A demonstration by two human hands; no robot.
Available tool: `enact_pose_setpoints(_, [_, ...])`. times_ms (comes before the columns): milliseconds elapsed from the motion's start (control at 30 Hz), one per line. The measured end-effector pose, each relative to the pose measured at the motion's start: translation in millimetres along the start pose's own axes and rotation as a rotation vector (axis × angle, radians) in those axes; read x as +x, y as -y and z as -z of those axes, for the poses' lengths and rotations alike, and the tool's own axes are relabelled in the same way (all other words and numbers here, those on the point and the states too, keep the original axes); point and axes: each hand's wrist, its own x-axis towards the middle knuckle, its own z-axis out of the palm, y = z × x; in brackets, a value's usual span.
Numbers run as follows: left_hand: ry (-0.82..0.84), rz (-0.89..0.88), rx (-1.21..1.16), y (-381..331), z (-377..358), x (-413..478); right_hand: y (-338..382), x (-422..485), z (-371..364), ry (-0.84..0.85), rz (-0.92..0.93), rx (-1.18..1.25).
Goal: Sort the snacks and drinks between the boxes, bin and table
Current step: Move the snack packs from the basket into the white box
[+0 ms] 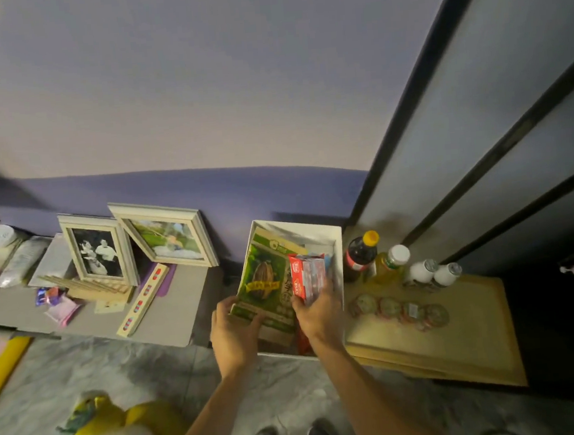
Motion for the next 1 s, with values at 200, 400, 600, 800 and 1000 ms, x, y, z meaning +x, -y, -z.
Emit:
enact_pose_setpoints(200, [0.101, -0.042, 0.314, -13.5, 21.6, 1.9, -0.7, 2.5, 7.3, 0.089, -0.005, 0.018])
enact_pose_setpoints(400, [0.188, -0.214, 0.528, -52.3, 54.5, -2.1, 2.9, 8.5, 49.2, 0.116, 0.264, -0.028])
enact_pose_setpoints(600, [0.248, -0.417, 0.370, -147.6, 80.2, -24.9, 30.4, -10.4, 152.8, -0.044, 0.405, -0.058])
enact_pose_setpoints(800, [0.237, -0.714, 0.442, -220.7, 85.5, -52.5, 25.0, -55.1, 248.8, -0.265, 0.281, -0.149])
enact_pose_setpoints(1000, [0.407, -0.922, 0.433, -272.7, 59.1, -92.6, -16.5, -116.4, 331.0, -0.404, 0.056, -0.151])
